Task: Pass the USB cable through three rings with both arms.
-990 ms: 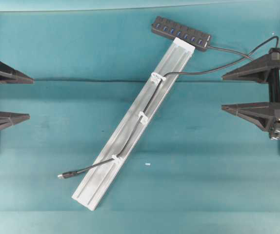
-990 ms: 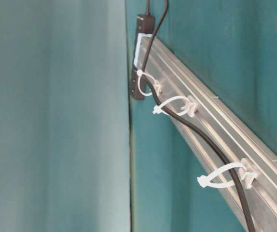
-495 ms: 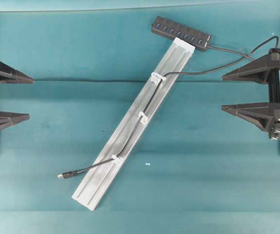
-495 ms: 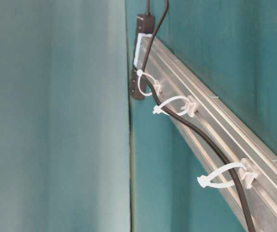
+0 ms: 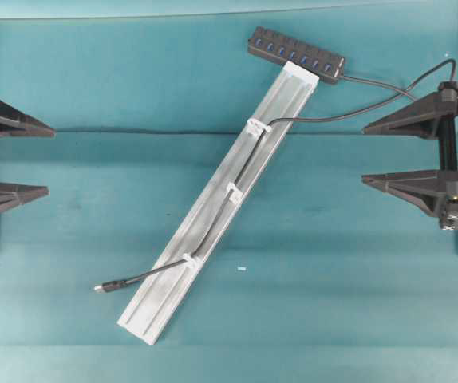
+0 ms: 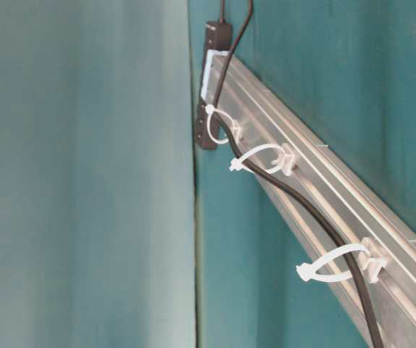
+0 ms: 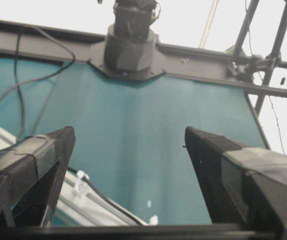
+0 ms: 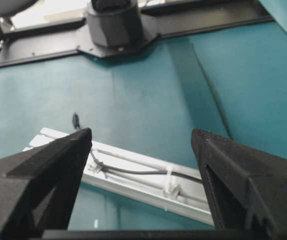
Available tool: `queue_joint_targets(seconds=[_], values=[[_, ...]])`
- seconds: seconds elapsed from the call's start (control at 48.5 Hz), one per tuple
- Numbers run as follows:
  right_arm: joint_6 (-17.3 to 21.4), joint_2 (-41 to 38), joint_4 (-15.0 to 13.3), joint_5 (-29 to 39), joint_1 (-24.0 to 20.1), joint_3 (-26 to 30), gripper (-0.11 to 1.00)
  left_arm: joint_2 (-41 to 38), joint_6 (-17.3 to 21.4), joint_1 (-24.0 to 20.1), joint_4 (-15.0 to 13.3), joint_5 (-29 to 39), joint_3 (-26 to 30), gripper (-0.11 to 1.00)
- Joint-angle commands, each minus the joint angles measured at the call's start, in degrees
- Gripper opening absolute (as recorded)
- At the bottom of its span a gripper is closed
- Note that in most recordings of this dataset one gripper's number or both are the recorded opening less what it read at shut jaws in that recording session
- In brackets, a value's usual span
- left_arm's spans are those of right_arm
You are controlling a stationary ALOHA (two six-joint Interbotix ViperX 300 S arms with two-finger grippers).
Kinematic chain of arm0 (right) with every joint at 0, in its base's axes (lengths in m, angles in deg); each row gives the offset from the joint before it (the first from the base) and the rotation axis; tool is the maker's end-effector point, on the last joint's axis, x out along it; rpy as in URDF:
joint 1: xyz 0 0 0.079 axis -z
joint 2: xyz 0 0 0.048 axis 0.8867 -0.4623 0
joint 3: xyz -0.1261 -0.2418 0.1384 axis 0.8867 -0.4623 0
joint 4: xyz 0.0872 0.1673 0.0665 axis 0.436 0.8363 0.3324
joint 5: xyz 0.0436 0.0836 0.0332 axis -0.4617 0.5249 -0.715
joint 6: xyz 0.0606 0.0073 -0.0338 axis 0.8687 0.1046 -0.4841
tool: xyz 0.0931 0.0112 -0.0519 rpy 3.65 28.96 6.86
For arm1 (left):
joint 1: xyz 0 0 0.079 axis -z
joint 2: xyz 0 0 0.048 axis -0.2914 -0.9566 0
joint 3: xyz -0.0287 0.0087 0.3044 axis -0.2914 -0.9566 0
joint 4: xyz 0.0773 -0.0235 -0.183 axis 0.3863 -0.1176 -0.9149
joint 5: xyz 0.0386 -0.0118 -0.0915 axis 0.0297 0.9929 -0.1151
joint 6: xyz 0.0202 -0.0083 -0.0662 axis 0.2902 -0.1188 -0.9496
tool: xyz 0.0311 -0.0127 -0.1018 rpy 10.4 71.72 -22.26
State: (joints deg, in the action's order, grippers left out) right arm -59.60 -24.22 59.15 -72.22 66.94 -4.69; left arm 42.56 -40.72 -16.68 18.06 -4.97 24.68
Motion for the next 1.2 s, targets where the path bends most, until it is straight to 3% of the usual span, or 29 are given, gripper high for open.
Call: queue_joint_targets(seconds=[0.0, 1.175], values=[[0.44, -0.44, 0.09, 0.44, -0.09, 0.18, 0.86, -0.7, 0.0, -0.09, 0.09, -0.62, 0.79, 0.97], [-0.18, -0.62, -0.35, 0.88, 0.88, 0.18, 0.86, -0.88, -0.35, -0.09, 0.18, -0.88, 0.79, 0.97]])
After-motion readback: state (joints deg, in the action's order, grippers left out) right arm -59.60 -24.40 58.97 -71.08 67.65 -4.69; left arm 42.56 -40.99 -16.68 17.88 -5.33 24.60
